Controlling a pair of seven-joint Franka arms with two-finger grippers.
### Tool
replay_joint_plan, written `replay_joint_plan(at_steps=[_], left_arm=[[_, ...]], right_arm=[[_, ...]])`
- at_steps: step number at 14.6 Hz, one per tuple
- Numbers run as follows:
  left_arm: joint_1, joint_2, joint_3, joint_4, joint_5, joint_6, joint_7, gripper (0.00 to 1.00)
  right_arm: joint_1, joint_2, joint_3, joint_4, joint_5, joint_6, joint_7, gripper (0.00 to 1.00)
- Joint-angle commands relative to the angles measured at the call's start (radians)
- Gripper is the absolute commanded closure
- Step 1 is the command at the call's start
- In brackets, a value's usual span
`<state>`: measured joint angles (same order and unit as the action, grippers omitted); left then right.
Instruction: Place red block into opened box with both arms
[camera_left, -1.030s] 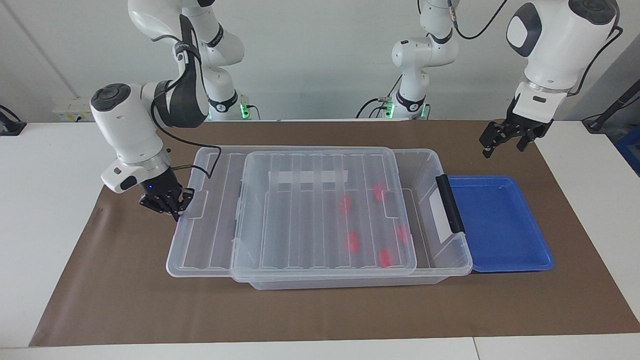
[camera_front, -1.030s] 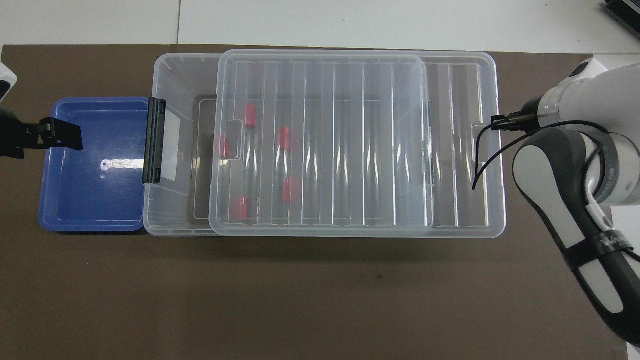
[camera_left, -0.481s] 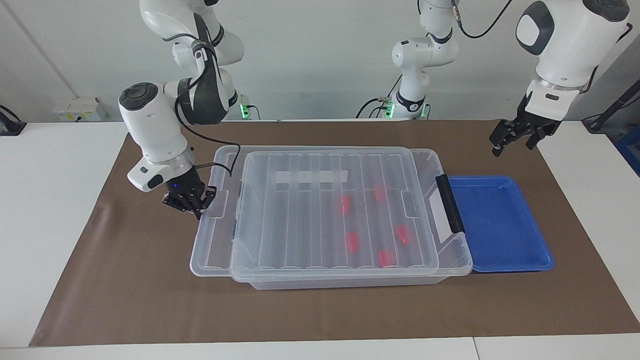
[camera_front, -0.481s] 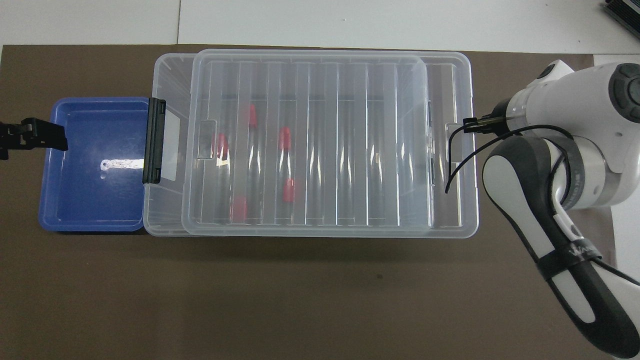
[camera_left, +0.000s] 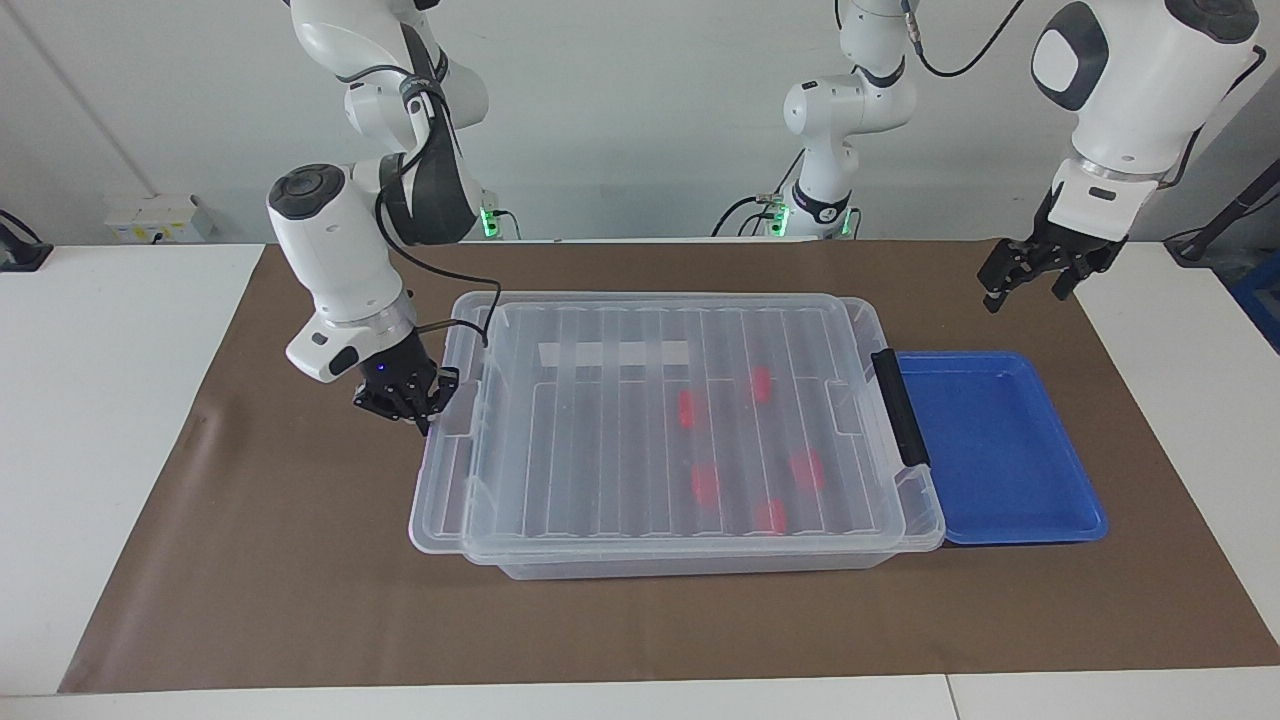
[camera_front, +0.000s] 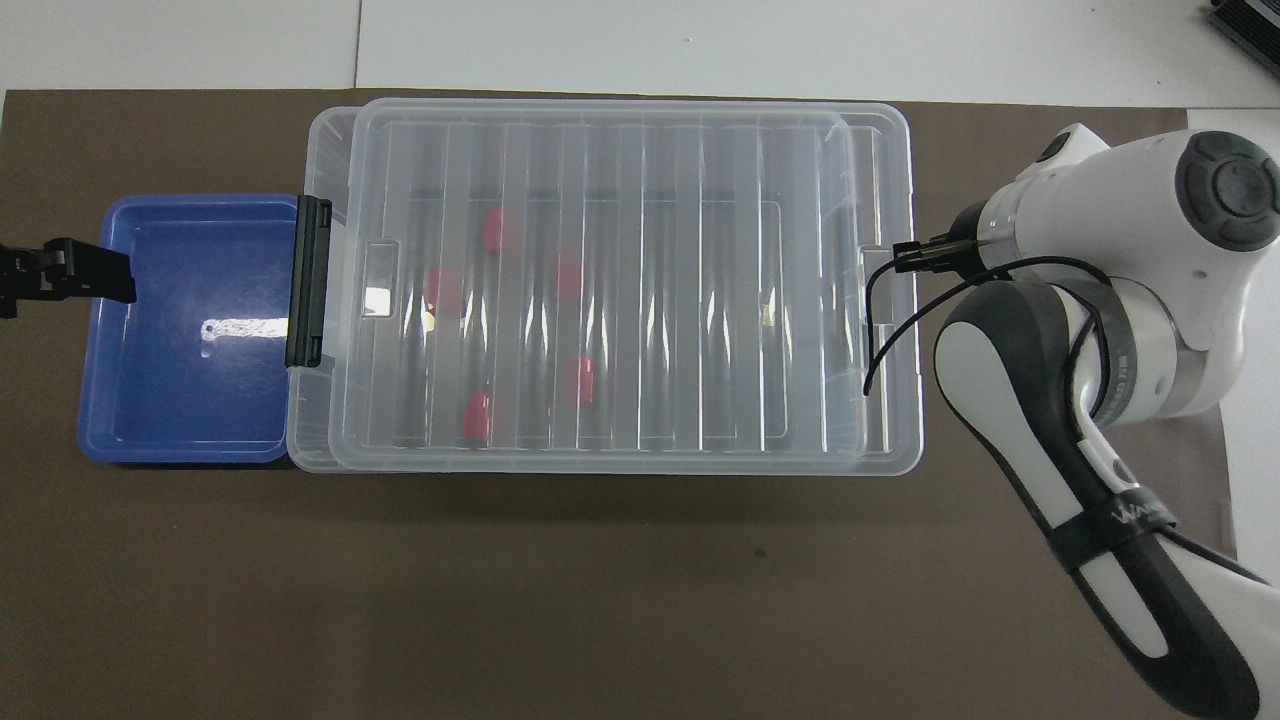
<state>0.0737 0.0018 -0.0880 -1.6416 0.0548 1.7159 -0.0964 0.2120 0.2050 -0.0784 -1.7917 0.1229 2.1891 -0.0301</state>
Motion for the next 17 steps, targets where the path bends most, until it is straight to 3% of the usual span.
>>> replay_joint_plan(at_steps=[1,17], left_arm=[[0.012,-0.016,-0.001,-0.004,-0.041,-0.012,0.027,0.0],[0.009,-0.031,-0.004,-0.024,-0.107,-0.048,0.027,0.0]], right_arm=[[0.0,0.002,0.008,0.002,0.054,-0.003,0.012,1.0],[0.021,-0.003,0.008,-0.009,0.112,-0.005,0.024,1.0]])
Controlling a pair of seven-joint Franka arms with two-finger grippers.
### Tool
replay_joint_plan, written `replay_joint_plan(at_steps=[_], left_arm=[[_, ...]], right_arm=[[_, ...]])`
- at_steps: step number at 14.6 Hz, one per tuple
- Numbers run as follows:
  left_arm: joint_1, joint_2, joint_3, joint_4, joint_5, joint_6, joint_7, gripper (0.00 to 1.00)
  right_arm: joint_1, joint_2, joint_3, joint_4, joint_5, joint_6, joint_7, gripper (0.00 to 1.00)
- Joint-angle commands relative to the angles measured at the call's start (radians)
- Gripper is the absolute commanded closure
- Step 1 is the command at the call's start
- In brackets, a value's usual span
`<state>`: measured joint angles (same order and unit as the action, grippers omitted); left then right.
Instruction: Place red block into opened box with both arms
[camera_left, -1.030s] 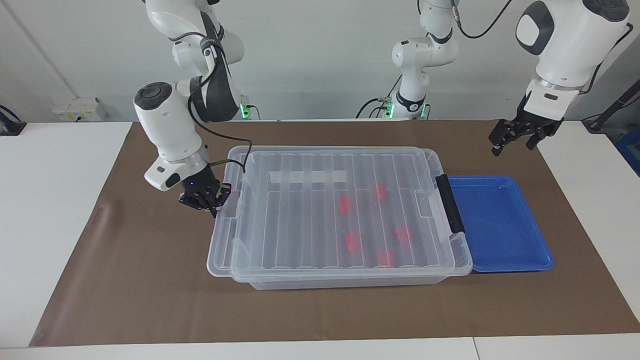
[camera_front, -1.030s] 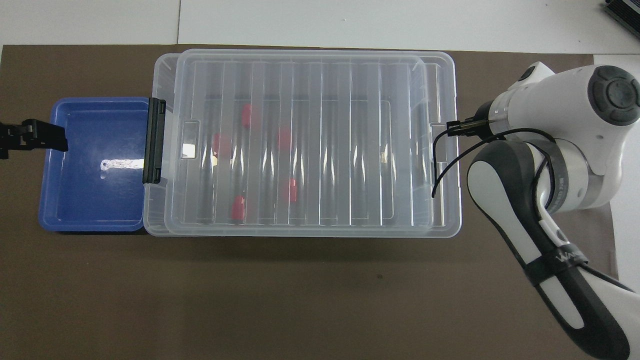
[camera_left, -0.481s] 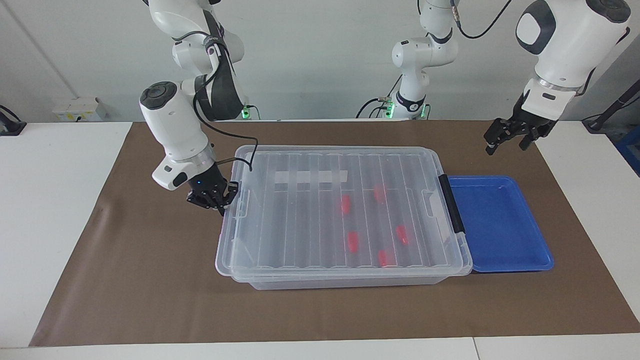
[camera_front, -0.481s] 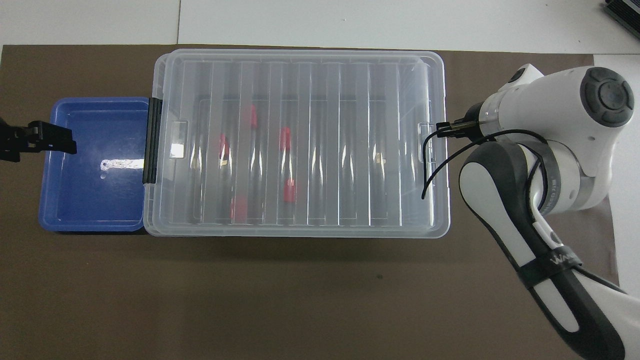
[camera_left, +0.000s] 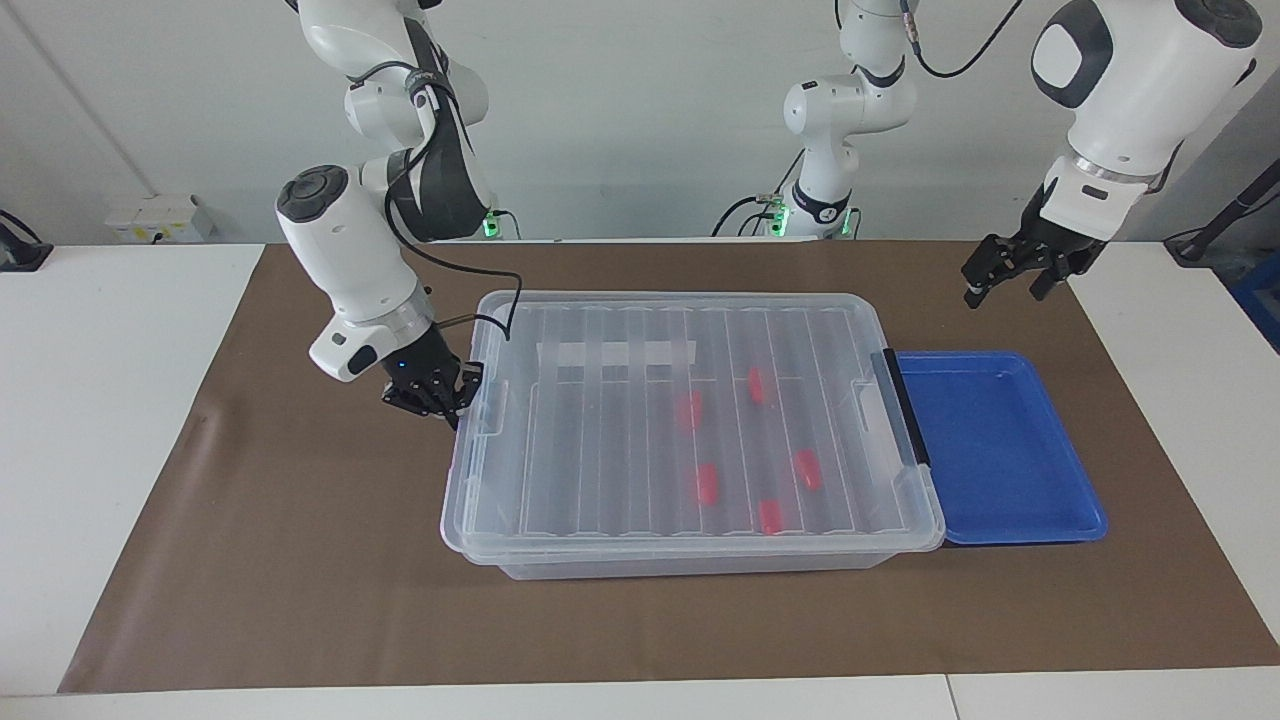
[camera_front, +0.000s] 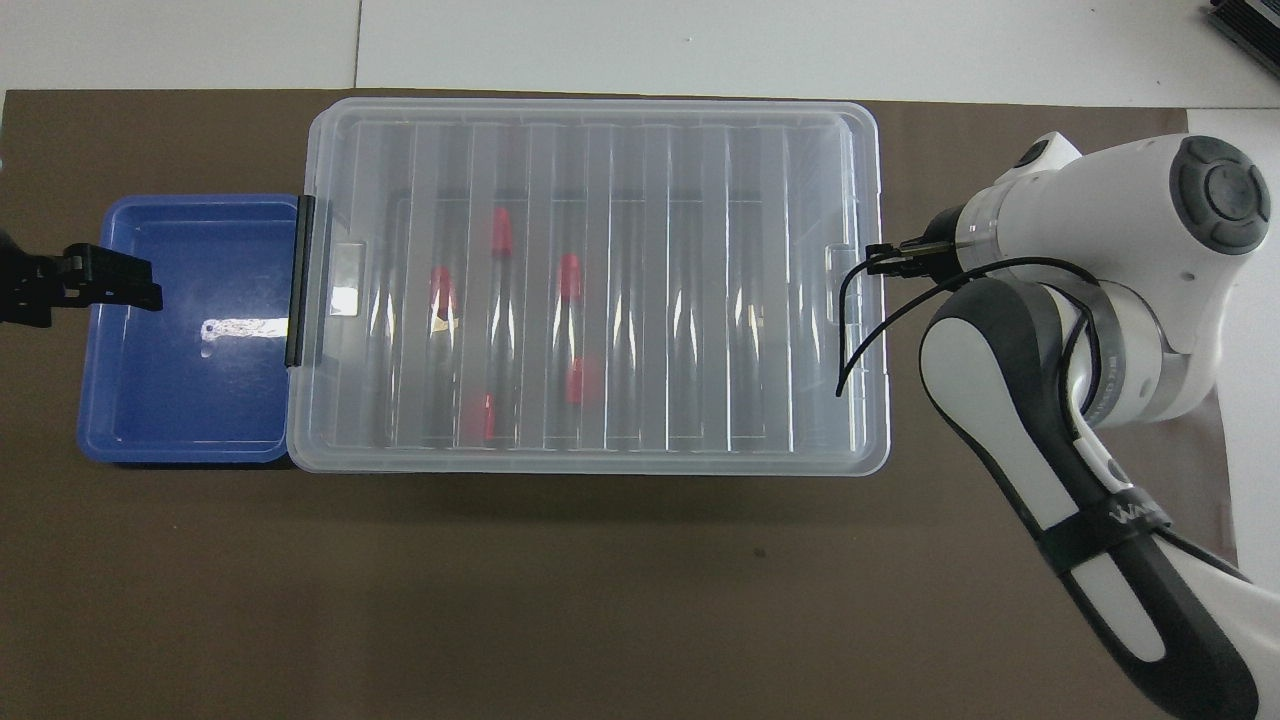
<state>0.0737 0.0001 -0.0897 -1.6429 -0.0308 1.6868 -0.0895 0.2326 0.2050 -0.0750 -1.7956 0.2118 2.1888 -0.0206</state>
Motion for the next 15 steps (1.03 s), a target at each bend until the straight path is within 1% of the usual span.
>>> replay_joint_plan(at_steps=[1,3,4,5,6,8,11,13,15], left_arm=[[0.009,-0.029,-0.002,-0.023,-0.021,-0.021,0.02,0.0],[0.009,-0.029,-0.002,-0.023,-0.021,-0.021,0.02,0.0],[0.009,-0.029,-0.002,-0.023,-0.021,-0.021,0.02,0.0],[0.009,-0.029,-0.002,-0.021,-0.021,-0.021,0.02,0.0],[0.009,-0.029,-0.002,-0.021,-0.021,-0.021,0.02,0.0],[0.009,-0.029,-0.002,-0.021,-0.021,-0.019,0.019,0.0],[0.009,-0.029,-0.004,-0.021,-0.021,-0.019,0.02,0.0],[0.008,-0.029,-0.004,-0.021,-0.021,-0.019,0.019,0.0],[0.008,-0.029,-0.004,-0.021,-0.021,-0.019,0.019,0.0]], right_arm=[[0.001,-0.003,0.004,-0.004,0.023,-0.009,0.011,1.0],[-0.007,-0.006,-0.002,0.002,0.0,-0.047,0.011,1.0],[-0.013,-0.012,-0.008,0.005,-0.014,-0.066,0.014,0.14],[-0.027,-0.028,-0.008,0.004,-0.049,-0.07,0.017,0.0],[-0.036,-0.045,-0.008,0.005,-0.111,-0.079,0.024,0.0],[-0.062,-0.081,-0.008,0.016,-0.219,-0.142,0.04,0.0],[-0.081,-0.136,-0.012,0.024,-0.267,-0.24,0.105,0.0],[-0.087,-0.167,-0.017,0.065,-0.281,-0.332,0.146,0.0],[-0.111,-0.185,-0.019,0.128,-0.278,-0.453,0.148,0.0]])
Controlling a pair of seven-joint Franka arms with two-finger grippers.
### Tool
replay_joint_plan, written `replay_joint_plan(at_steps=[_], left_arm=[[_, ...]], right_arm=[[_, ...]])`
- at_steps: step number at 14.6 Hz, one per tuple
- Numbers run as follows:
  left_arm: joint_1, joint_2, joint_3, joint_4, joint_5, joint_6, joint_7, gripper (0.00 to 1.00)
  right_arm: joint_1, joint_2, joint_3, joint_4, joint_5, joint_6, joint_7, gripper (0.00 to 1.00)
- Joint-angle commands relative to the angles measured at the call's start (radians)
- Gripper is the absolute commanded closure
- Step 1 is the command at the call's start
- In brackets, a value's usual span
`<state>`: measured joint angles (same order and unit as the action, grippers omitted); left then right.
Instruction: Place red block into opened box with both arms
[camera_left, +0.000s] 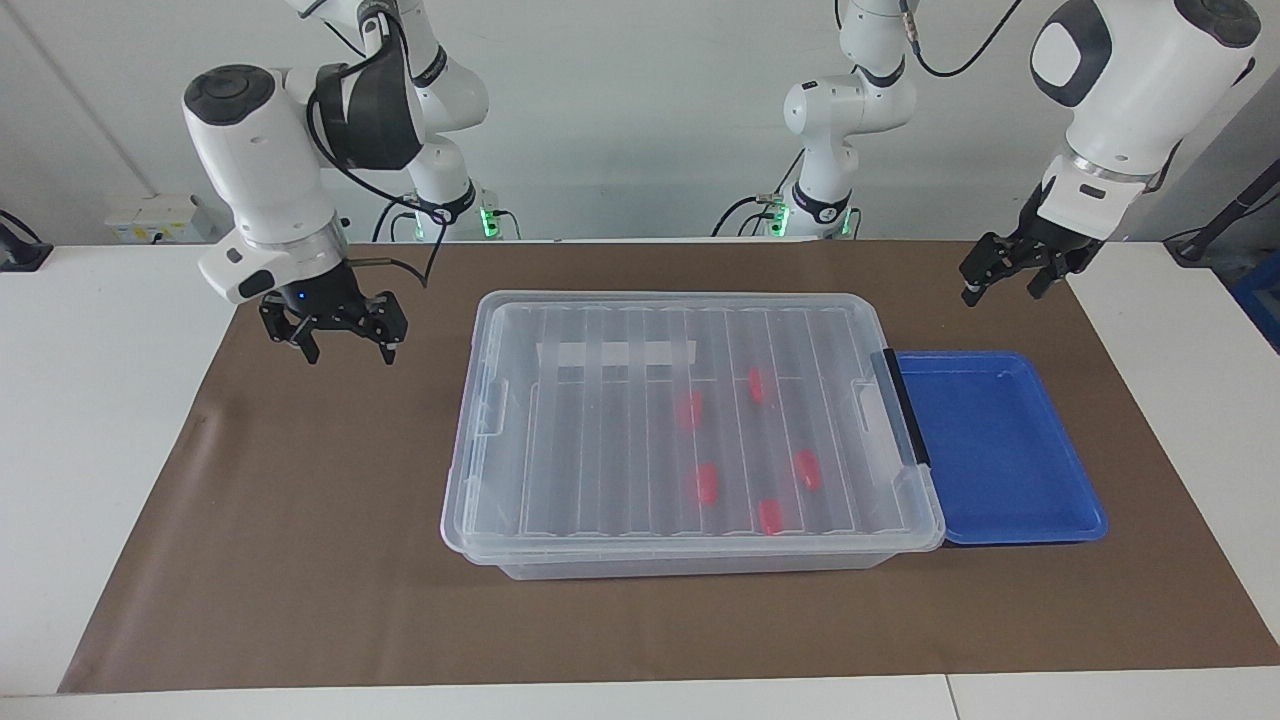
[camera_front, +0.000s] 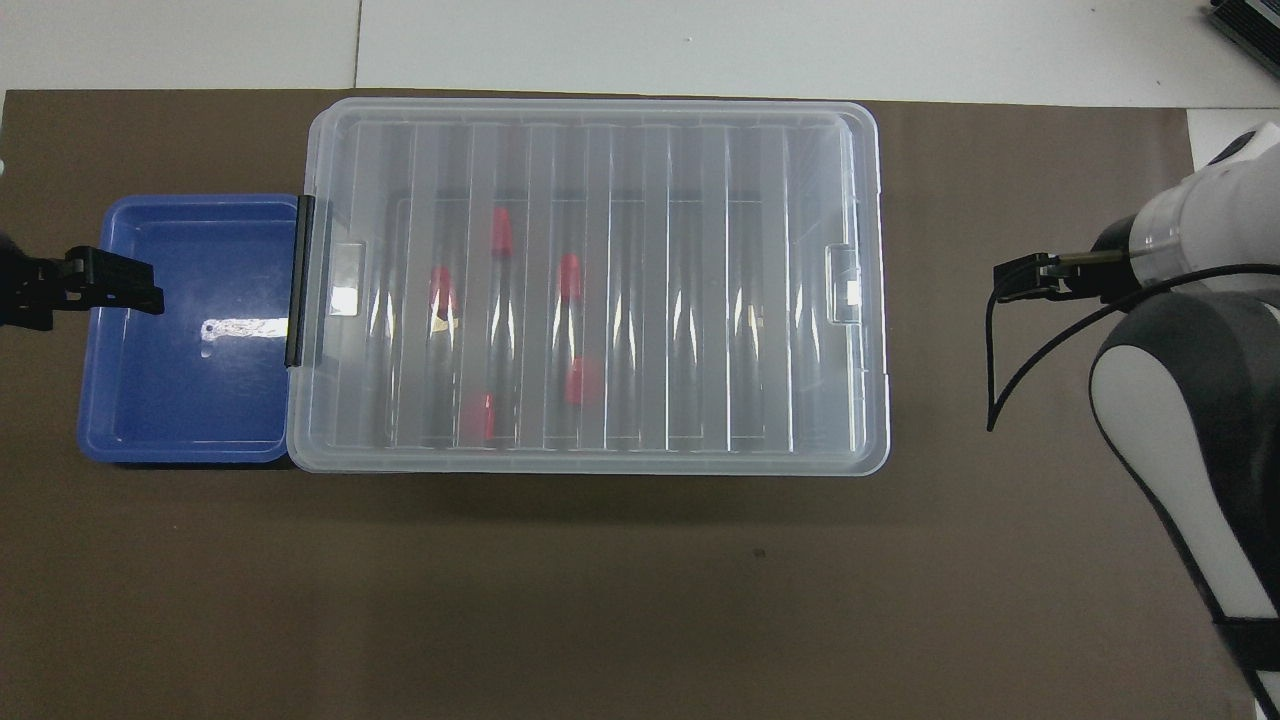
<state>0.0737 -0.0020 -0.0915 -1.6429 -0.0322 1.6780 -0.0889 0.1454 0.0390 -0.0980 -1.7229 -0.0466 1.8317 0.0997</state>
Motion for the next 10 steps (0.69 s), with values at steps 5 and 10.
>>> replay_joint_plan(at_steps=[5,10], left_arm=[[0.008,-0.027,-0.004,-0.021,-0.02,-0.008,0.018,0.0],[0.008,-0.027,-0.004,-0.021,-0.02,-0.008,0.018,0.0]], right_arm=[[-0.059,-0.021,0.004,0.171,0.025,-0.295,0.023,0.0],[-0.064,-0.044,0.004,0.135,0.051,-0.281,0.02,0.0]])
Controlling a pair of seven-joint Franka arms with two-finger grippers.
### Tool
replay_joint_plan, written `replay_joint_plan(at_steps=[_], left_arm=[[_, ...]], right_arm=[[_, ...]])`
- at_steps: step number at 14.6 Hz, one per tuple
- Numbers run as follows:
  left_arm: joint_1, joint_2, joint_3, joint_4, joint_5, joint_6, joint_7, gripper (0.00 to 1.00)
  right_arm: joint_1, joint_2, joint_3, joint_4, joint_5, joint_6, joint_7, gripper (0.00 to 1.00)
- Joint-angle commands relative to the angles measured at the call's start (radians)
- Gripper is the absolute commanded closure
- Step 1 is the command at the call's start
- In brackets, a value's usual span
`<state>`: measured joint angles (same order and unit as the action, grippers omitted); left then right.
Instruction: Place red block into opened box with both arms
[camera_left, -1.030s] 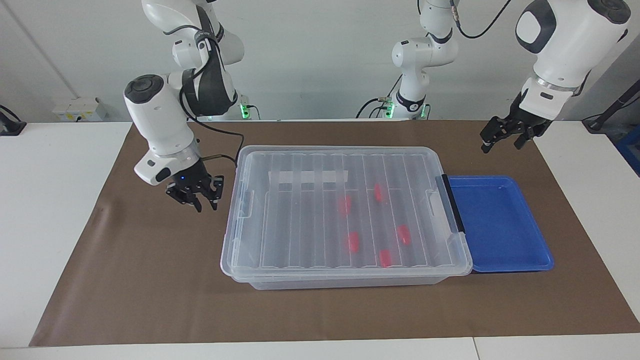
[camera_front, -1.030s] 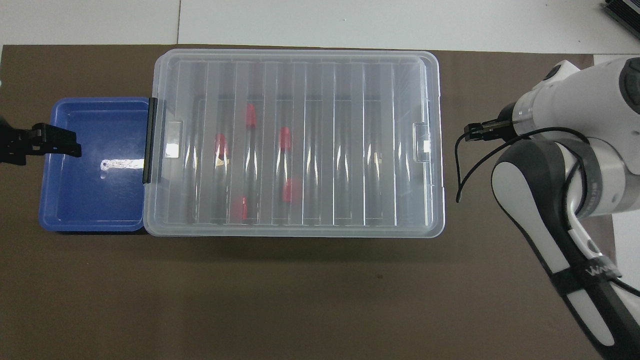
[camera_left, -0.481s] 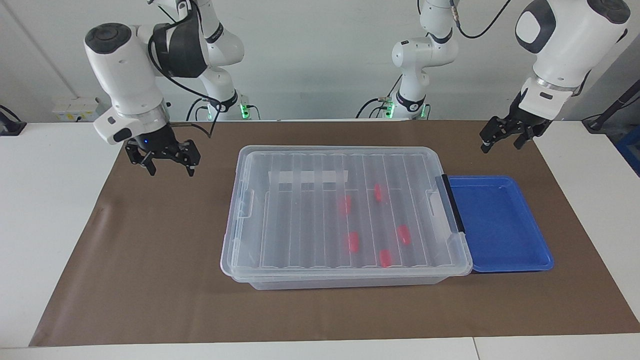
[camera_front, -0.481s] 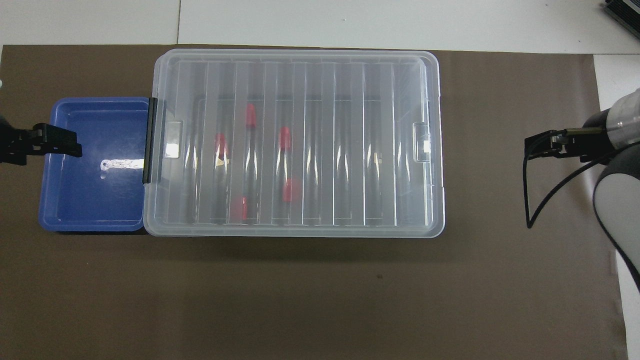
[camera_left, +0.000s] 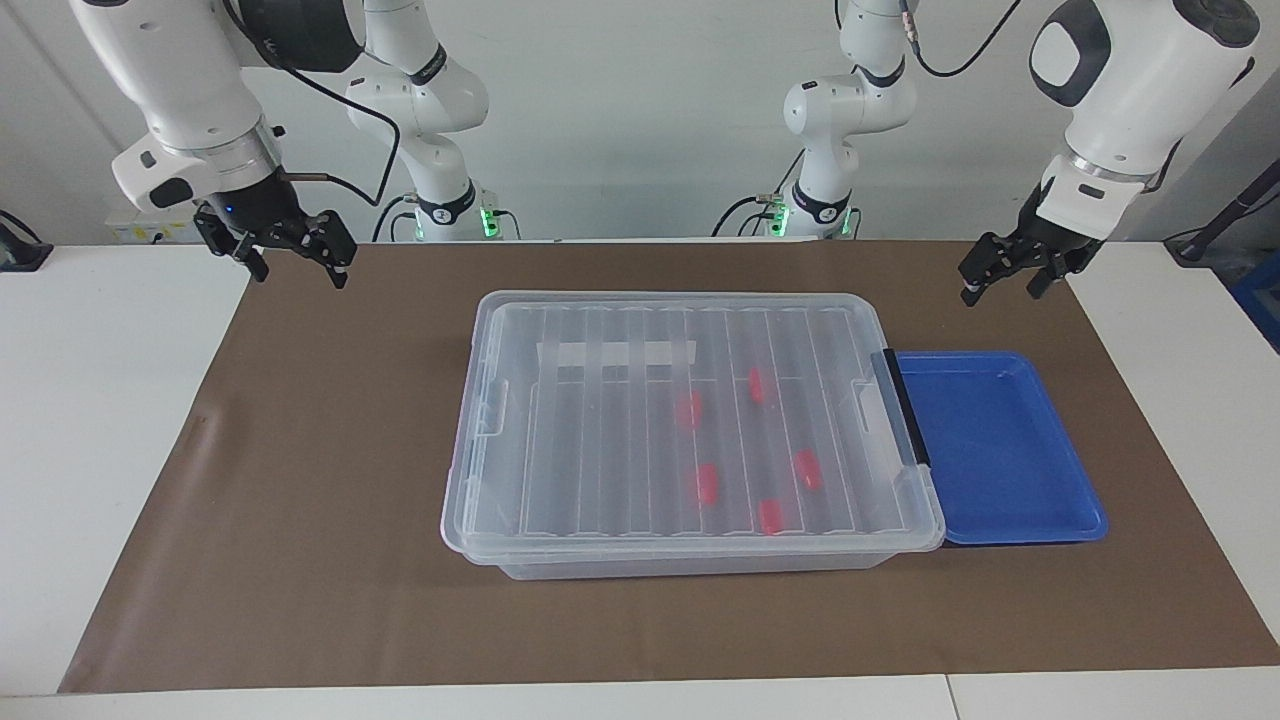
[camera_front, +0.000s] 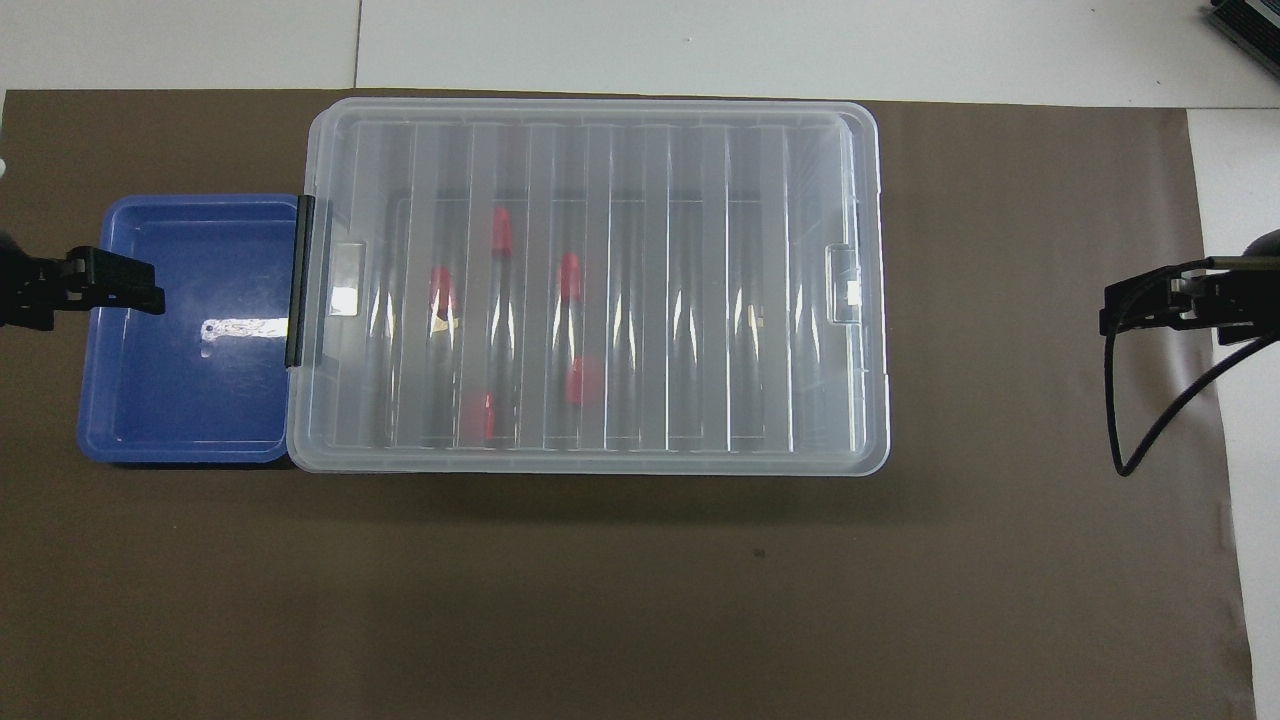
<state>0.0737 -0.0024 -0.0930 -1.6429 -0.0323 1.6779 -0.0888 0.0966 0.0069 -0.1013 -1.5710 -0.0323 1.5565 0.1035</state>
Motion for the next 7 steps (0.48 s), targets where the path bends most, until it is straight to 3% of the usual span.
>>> replay_joint_plan(at_steps=[1,7], left_arm=[[0.008,-0.027,-0.002,-0.021,-0.02,-0.007,0.018,0.0],[0.005,-0.027,-0.002,-0.021,-0.02,-0.004,0.017,0.0]], right_arm=[[-0.012,-0.013,0.008,-0.021,0.038,-0.001,0.016,0.0],[-0.005,-0.016,0.009,-0.029,0.029,0.007,0.002,0.0]])
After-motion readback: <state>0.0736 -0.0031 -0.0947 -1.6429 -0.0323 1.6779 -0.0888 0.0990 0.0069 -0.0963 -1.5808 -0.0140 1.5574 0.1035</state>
